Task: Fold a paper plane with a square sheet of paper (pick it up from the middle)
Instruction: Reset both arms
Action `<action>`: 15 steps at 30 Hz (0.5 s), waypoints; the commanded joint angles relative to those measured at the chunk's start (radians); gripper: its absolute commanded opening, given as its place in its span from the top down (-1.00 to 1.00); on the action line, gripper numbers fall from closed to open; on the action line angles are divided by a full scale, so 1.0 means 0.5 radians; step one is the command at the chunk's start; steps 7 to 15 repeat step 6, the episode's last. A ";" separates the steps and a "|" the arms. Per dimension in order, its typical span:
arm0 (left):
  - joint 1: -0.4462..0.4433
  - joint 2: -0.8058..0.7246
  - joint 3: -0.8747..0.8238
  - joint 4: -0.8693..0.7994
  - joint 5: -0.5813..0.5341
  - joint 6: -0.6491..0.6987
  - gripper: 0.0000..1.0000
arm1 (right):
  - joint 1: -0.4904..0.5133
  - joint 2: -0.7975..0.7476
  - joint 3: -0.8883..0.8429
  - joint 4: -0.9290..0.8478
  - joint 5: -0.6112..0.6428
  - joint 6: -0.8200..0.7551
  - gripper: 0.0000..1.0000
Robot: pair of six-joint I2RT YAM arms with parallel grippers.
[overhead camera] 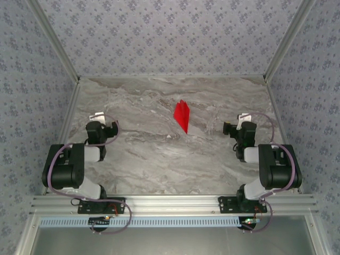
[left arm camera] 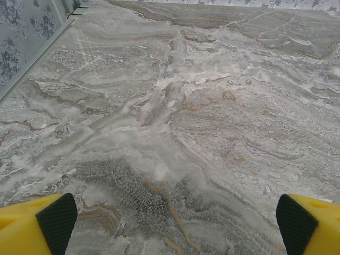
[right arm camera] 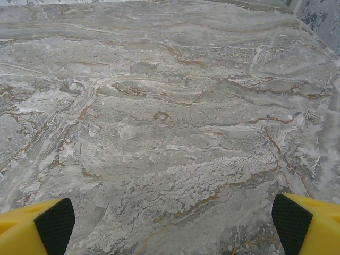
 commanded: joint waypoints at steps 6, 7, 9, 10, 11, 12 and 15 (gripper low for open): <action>-0.018 0.009 0.046 0.023 -0.021 0.044 -0.98 | 0.006 0.021 0.039 0.030 -0.015 -0.028 -1.00; -0.018 0.009 0.046 0.023 -0.021 0.044 -0.98 | 0.006 0.021 0.039 0.030 -0.015 -0.028 -1.00; -0.018 0.009 0.046 0.023 -0.021 0.044 -0.98 | 0.006 0.021 0.039 0.030 -0.015 -0.028 -1.00; -0.018 0.009 0.046 0.023 -0.021 0.044 -0.98 | 0.006 0.021 0.039 0.030 -0.015 -0.028 -1.00; -0.018 0.009 0.046 0.023 -0.021 0.044 -0.98 | 0.006 0.021 0.039 0.030 -0.015 -0.028 -1.00; -0.018 0.009 0.046 0.023 -0.021 0.044 -0.98 | 0.006 0.021 0.039 0.030 -0.015 -0.028 -1.00; -0.018 0.009 0.046 0.023 -0.021 0.044 -0.98 | 0.006 0.021 0.039 0.030 -0.015 -0.028 -1.00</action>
